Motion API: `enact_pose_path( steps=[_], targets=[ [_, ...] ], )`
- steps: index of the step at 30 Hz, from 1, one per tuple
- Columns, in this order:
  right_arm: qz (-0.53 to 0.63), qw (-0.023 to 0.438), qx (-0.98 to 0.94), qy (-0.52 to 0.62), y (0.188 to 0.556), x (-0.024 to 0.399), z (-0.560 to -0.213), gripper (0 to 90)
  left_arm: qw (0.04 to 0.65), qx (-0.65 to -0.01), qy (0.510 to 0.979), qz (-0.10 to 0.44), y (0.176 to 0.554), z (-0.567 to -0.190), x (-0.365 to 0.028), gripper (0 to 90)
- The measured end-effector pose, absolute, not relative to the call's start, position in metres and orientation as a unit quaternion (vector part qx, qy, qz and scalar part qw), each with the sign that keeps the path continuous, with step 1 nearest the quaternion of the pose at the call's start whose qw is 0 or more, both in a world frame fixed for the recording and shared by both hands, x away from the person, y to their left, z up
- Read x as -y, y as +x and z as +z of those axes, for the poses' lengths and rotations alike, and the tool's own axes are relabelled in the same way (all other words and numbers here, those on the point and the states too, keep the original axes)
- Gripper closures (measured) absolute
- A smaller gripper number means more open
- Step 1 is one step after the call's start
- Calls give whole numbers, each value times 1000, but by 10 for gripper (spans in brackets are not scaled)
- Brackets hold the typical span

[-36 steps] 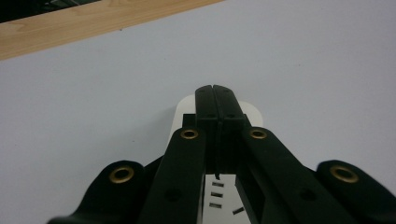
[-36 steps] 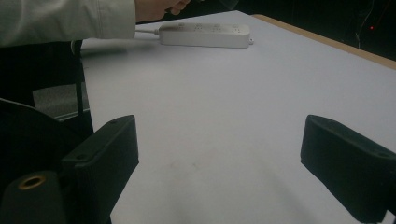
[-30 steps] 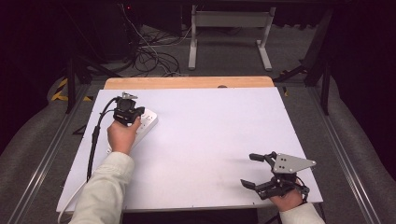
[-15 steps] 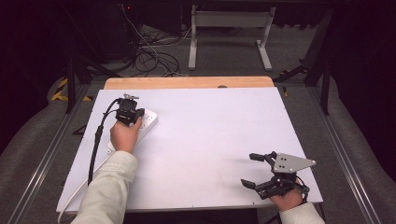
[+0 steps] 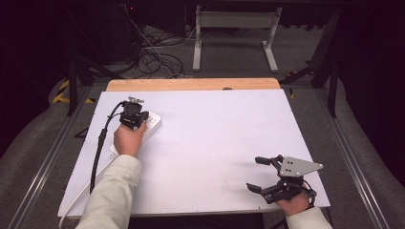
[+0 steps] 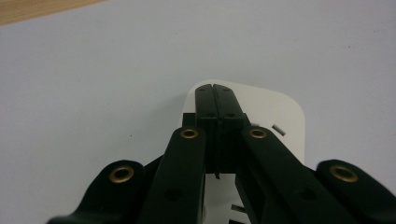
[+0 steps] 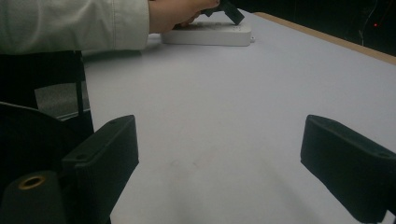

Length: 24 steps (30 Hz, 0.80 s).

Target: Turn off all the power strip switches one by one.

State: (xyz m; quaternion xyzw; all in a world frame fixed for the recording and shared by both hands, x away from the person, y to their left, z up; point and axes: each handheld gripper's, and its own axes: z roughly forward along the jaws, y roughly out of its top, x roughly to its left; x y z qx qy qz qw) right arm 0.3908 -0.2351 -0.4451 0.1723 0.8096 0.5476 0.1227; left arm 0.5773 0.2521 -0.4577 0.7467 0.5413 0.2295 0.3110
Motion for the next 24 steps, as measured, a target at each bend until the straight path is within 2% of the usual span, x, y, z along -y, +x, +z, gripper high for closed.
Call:
enact_pose_path(
  steps=[9, 12, 19, 24],
  targets=[
    [549, 121, -809, 172, 390, 237, -445, 119, 307, -544, 745, 235, 578, -458, -251, 900],
    [549, 122, -809, 172, 390, 237, -445, 120, 314, -552, 740, 219, 579, -457, -254, 900],
    [549, 122, -809, 173, 390, 237, -445, 120, 309, -551, 741, 226, 579, -458, -252, 900],
    [549, 123, -808, 172, 389, 237, -445, 120, 317, -560, 736, 211, 580, -457, -256, 900]
  ],
)
